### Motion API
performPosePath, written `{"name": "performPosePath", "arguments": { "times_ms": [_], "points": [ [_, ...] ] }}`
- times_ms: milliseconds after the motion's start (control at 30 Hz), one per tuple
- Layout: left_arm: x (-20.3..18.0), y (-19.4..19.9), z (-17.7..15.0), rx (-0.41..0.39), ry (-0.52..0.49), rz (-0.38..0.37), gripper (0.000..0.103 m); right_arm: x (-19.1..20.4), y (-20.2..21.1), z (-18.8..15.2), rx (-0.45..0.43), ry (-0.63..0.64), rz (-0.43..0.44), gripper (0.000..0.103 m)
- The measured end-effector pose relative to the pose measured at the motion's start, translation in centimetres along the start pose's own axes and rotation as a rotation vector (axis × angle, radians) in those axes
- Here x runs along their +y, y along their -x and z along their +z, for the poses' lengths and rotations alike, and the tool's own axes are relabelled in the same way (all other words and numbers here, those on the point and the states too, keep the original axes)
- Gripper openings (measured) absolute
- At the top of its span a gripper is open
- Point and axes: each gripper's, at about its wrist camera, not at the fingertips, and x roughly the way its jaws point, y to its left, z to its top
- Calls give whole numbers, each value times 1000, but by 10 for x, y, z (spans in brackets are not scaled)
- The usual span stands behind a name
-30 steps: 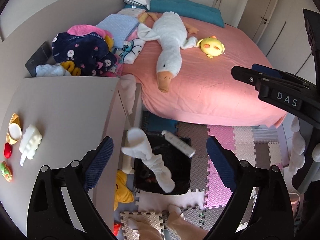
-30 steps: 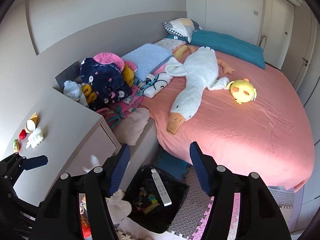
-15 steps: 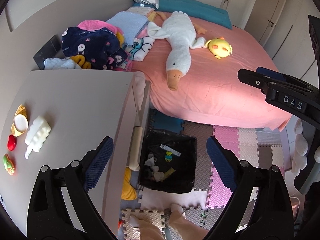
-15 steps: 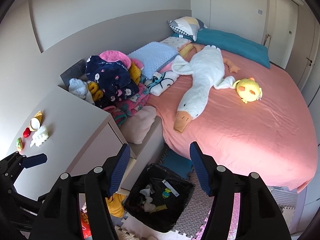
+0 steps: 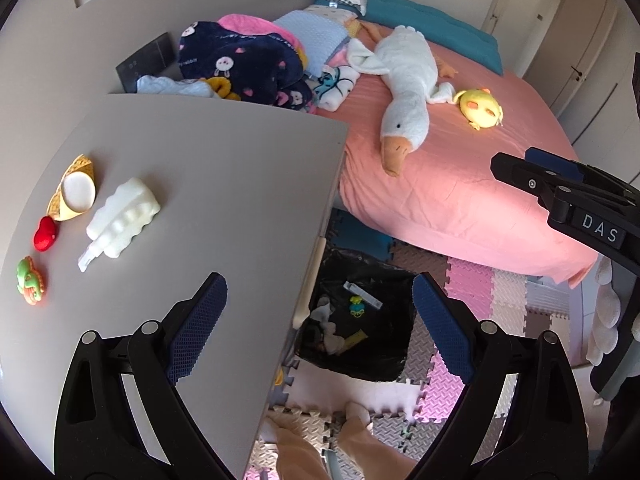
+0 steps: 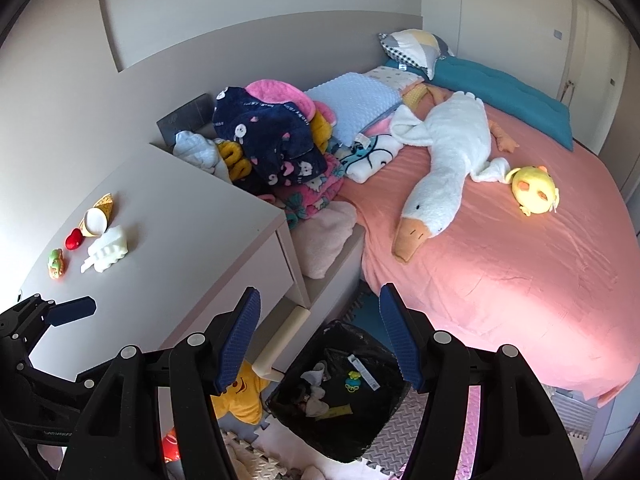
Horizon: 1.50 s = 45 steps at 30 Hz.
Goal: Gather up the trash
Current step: 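Move both tools back over the desk toward the sponge and seahorse, then close the right tool on the white foam sponge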
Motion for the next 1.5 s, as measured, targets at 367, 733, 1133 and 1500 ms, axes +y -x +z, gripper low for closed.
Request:
{"name": "performPosePath", "arguments": {
  "times_ms": [367,733,1133,1500],
  "points": [
    [75,16,-21,-4,131,71,91,74,-21,10,20,79,74,65],
    [141,34,-45,-16,237,133,91,139,-37,13,40,133,132,66],
    [204,49,-69,-26,350,181,91,207,-52,14,81,153,183,67],
    [261,58,-93,-20,454,216,91,249,-79,19,180,49,238,67]
  ]
}}
